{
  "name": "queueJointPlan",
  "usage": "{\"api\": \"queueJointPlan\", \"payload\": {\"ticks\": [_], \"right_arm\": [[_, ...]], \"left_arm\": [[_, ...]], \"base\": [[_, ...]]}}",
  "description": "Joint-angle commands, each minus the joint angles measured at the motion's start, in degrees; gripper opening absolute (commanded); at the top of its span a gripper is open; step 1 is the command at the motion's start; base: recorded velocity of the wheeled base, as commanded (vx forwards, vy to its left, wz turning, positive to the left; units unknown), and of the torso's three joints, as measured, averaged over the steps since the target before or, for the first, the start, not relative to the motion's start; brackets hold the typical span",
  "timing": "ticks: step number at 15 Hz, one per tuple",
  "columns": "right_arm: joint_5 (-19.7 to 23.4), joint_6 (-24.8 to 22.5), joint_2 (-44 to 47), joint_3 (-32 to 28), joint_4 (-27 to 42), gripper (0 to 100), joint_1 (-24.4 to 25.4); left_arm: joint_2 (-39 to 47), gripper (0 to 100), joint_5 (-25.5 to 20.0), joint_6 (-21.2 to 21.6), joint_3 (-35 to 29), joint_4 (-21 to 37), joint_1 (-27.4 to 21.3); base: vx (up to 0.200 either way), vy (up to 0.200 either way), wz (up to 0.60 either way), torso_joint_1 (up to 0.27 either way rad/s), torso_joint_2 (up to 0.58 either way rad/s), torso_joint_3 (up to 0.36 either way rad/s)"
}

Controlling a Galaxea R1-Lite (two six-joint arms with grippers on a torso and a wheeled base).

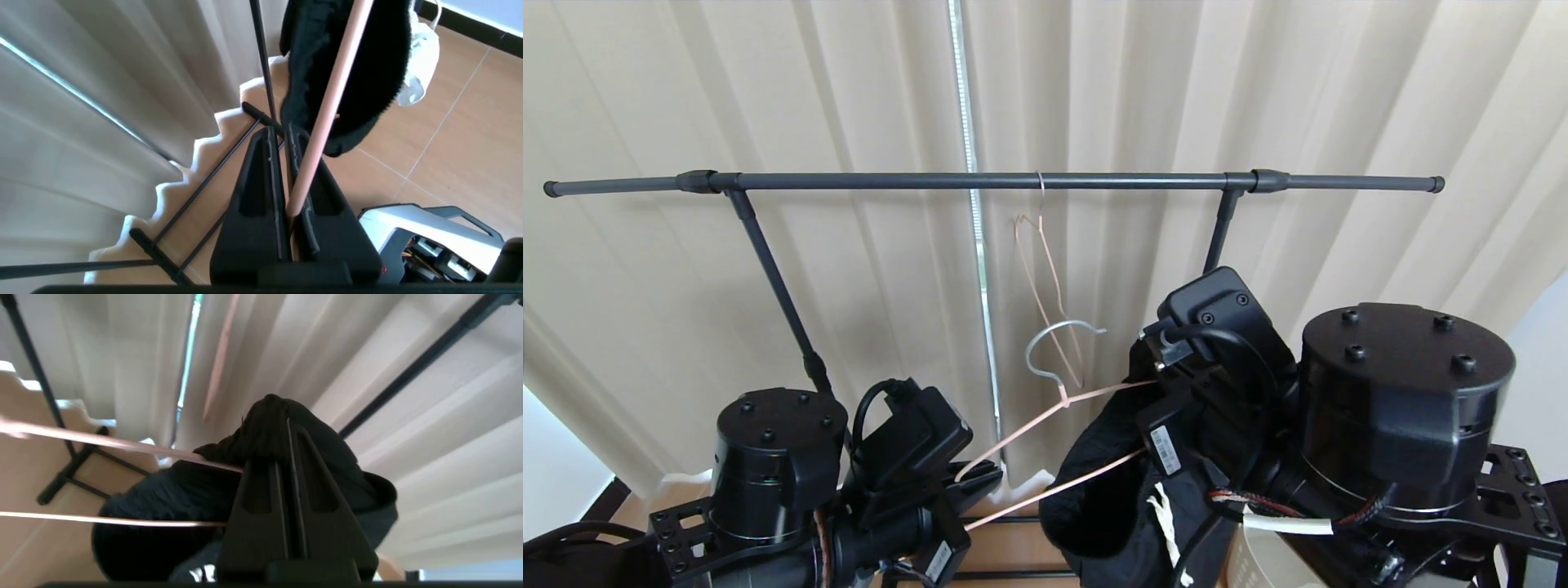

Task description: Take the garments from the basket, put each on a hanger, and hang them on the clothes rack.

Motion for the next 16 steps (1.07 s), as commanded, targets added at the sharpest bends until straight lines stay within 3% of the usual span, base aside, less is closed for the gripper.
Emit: {"api": "queueJointPlan", "payload": {"ticks": [1, 9, 12, 16], "right_arm": [[0.0, 1.1, 0.4, -0.7, -0.3, 0, 2.3], [0.1, 6.2, 0.2, -2.7, -1.4, 0, 5.9], [0.1, 6.4, 0.4, -4.2, -2.0, 0, 4.9], [0.1, 7.1, 0.2, -5.2, -2.0, 0, 3.7]], "left_arm": [[0.0, 0, -0.1, 0.0, 0.1, 0.0, -0.1], [-0.2, 0, -0.1, 0.0, 0.2, -0.1, -0.2], [-0.1, 0, 0.0, -0.9, 2.6, -7.6, -0.8], [0.0, 0, 0.0, -1.7, 4.8, -12.0, -0.8]], "base": [[0.0, 0.0, 0.0, 0.0, 0.0, 0.0], [0.0, 0.0, 0.0, 0.0, 0.0, 0.0], [0.0, 0.0, 0.0, 0.0, 0.0, 0.0], [0.0, 0.0, 0.0, 0.0, 0.0, 0.0]]}}
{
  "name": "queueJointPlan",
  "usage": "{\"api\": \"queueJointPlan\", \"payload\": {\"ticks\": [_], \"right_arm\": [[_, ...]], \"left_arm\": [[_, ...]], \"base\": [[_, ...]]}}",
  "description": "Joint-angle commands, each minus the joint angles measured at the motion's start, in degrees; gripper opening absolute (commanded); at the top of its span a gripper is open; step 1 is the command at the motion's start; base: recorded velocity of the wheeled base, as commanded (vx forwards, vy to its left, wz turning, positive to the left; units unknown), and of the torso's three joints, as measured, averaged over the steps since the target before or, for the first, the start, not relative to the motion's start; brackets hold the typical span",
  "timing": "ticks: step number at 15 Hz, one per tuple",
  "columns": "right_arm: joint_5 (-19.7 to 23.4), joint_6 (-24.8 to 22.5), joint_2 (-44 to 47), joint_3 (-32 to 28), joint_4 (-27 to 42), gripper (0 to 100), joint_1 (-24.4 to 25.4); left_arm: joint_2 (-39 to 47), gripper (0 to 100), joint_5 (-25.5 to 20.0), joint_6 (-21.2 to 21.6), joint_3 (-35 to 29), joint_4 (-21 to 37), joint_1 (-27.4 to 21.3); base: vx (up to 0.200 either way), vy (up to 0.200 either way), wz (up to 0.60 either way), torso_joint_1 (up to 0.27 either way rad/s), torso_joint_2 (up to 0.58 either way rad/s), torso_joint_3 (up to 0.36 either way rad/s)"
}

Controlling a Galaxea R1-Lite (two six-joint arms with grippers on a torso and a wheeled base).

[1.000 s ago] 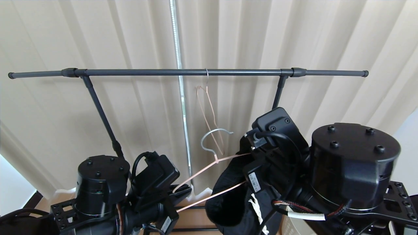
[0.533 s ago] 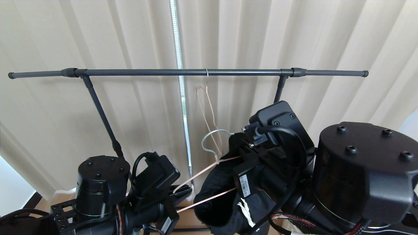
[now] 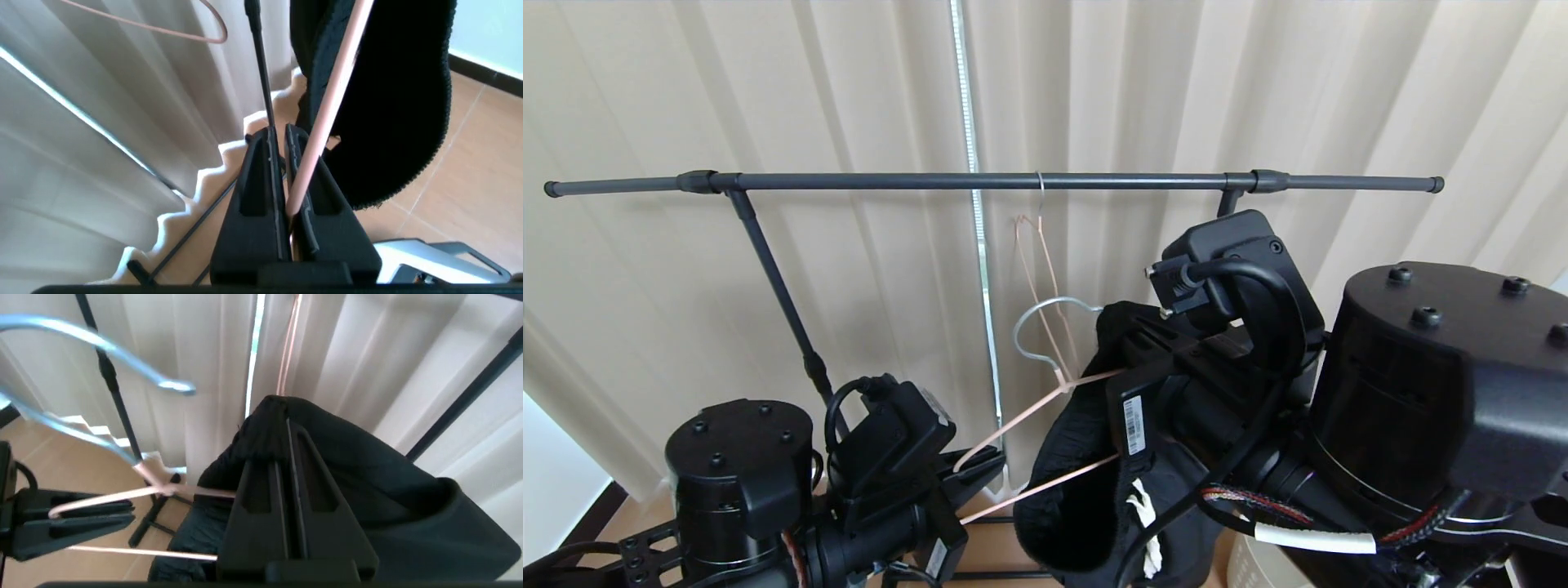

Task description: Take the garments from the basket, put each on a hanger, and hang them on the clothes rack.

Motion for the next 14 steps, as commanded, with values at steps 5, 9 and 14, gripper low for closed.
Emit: {"api": "queueJointPlan", "payload": {"ticks": [5, 9, 14], "right_arm": [[0.0, -0.1, 0.7, -0.1, -1.3, 0, -0.2], [0.0, -0.1, 0.1, 0.0, -1.7, 100, -0.3], [0.0, -0.5, -1.2, 0.3, -1.2, 100, -1.5]], "left_arm": [[0.2, 0, 0.0, -1.1, 2.2, -3.1, -0.1], [0.2, 0, 0.0, -1.5, 2.8, -4.1, -0.2], [0.2, 0, 0.0, -1.6, 2.8, -4.7, -0.2]], "base": [[0.0, 0.0, 0.0, 0.0, 0.0, 0.0], [0.0, 0.0, 0.0, 0.0, 0.0, 0.0], [0.0, 0.0, 0.0, 0.0, 0.0, 0.0]]}}
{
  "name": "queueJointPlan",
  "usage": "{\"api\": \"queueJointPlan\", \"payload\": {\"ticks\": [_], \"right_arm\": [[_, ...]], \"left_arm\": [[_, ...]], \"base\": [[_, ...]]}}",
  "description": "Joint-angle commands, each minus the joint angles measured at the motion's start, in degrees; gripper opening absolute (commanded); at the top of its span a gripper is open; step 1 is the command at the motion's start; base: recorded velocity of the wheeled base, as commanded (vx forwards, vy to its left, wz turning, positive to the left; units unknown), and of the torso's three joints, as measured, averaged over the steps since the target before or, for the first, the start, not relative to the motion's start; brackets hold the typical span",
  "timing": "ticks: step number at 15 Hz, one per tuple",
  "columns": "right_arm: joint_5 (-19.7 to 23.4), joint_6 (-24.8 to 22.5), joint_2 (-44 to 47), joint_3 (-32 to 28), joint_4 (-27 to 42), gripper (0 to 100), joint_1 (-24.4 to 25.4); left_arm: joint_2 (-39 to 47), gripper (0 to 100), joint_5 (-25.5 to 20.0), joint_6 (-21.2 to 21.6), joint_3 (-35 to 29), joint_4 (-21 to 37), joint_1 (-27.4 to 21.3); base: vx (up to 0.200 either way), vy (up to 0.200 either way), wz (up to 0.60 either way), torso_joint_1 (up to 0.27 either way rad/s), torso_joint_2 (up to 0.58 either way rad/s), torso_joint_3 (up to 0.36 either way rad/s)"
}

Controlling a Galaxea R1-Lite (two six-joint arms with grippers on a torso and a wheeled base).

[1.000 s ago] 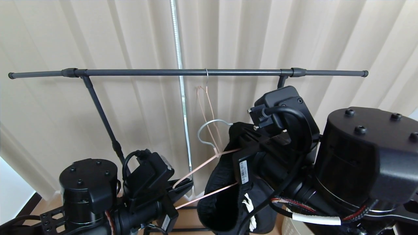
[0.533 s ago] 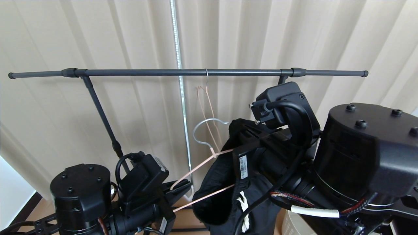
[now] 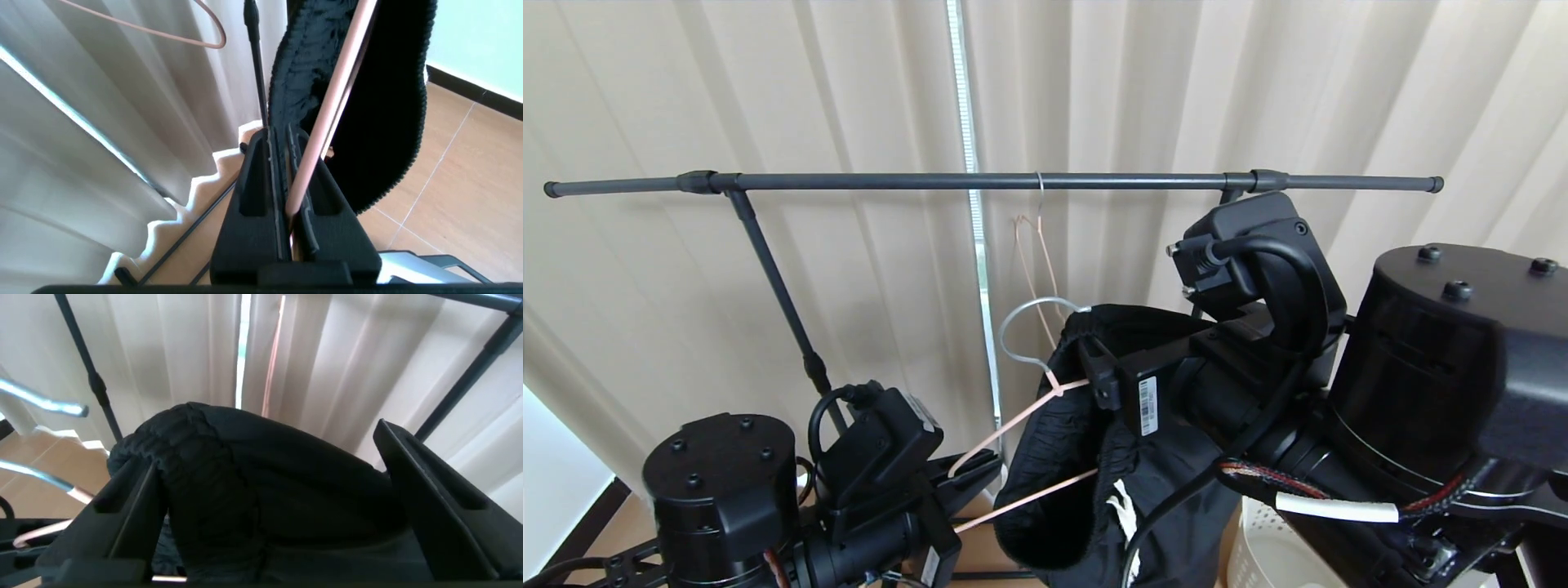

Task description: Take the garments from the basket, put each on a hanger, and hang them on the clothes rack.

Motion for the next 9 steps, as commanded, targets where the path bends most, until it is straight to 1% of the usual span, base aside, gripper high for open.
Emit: {"api": "queueJointPlan", "payload": {"ticks": [1, 7, 9], "right_arm": [[0.0, -0.1, -0.4, 0.0, 0.1, 100, -0.1], [0.0, -0.6, -0.8, 1.0, 0.3, 100, 0.0], [0.1, -0.9, -1.0, 1.4, 0.3, 100, 0.1]], "left_arm": [[0.2, 0, -0.1, -0.4, 0.1, -0.6, 0.1], [3.5, 0, 0.1, -1.0, 0.4, -5.4, 1.6], [5.6, 0, 0.4, -1.1, 0.3, -8.3, 2.8]], "base": [[0.0, 0.0, 0.0, 0.0, 0.0, 0.0], [0.0, 0.0, 0.0, 0.0, 0.0, 0.0], [0.0, 0.0, 0.0, 0.0, 0.0, 0.0]]}}
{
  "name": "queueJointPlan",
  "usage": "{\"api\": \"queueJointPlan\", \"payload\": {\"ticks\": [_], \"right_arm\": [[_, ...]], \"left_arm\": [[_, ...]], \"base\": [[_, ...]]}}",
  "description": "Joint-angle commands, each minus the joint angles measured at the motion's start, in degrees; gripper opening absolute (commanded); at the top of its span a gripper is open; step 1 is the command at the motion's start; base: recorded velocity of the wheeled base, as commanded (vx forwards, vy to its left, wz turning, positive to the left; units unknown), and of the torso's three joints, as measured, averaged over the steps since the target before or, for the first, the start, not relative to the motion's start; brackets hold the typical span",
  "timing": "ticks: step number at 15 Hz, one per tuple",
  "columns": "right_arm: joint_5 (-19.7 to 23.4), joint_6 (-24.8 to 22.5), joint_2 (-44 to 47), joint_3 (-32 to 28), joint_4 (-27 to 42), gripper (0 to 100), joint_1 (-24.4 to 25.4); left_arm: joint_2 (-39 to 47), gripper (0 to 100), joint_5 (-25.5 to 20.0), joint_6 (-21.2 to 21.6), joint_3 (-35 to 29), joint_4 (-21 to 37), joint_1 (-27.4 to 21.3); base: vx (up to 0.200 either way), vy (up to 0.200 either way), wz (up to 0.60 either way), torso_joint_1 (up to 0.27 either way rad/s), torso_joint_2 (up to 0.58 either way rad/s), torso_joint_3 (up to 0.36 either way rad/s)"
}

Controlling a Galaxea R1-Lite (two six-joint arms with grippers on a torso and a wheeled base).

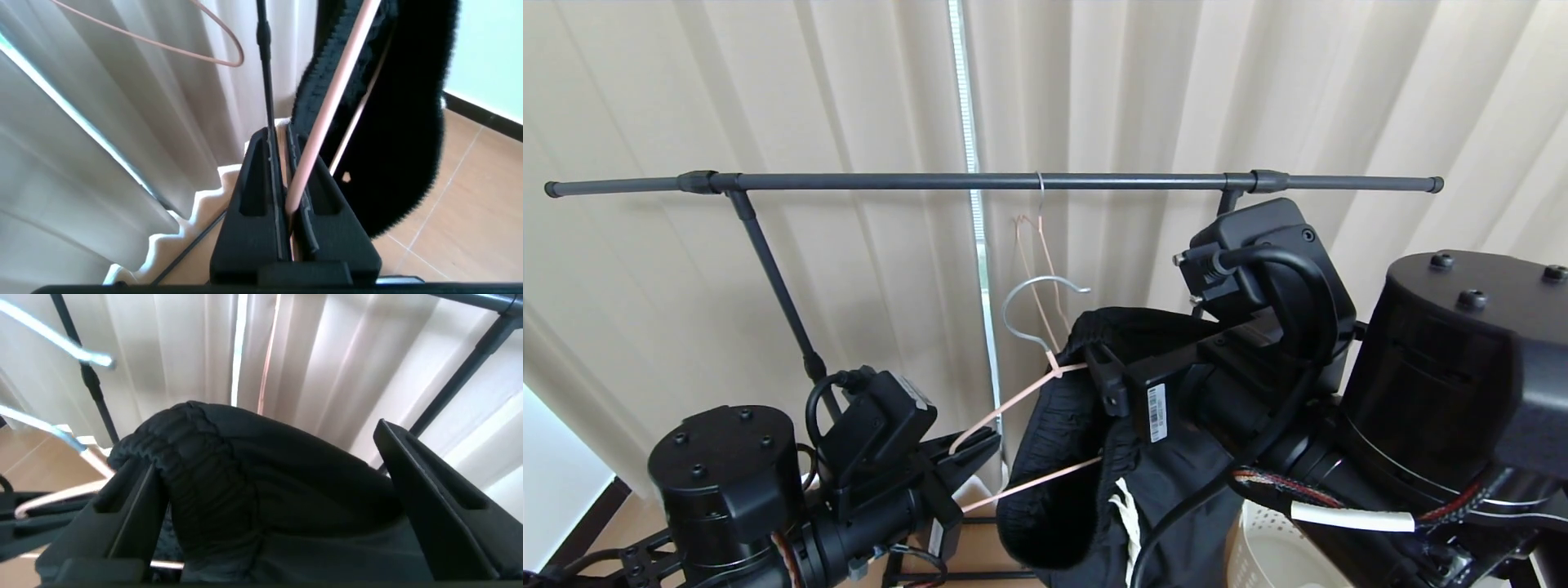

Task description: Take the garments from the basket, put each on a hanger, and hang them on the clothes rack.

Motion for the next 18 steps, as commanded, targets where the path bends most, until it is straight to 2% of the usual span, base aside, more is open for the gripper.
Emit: {"api": "queueJointPlan", "payload": {"ticks": [1, 3, 13, 15, 18], "right_arm": [[0.0, 0.0, -0.2, 0.2, 0.0, 100, 0.2], [0.1, 0.0, -0.1, 0.2, 0.1, 100, 0.3], [0.6, -0.8, -1.2, 1.9, 0.1, 100, 1.1], [2.1, -1.1, -2.3, 2.7, 0.2, 100, 1.0], [5.3, -2.4, -4.0, 4.1, 0.4, 100, 0.0]], "left_arm": [[2.3, 0, 0.2, 0.0, 0.0, -0.9, 0.8], [3.2, 0, 0.2, -0.1, -0.3, -2.6, 1.0], [3.2, 0, 0.7, -1.5, -1.4, -3.3, 1.3], [3.4, 0, 0.3, -1.8, -0.8, -5.7, 1.3], [3.5, 0, 0.3, -2.9, 0.1, -6.4, 1.3]], "base": [[0.0, 0.0, 0.0, 0.0, 0.0, 0.0], [0.0, 0.0, 0.0, 0.0, 0.0, 0.0], [0.0, 0.0, 0.0, 0.0, 0.0, 0.0], [0.0, 0.0, 0.0, 0.0, 0.0, 0.0], [0.0, 0.0, 0.0, 0.0, 0.0, 0.0]]}}
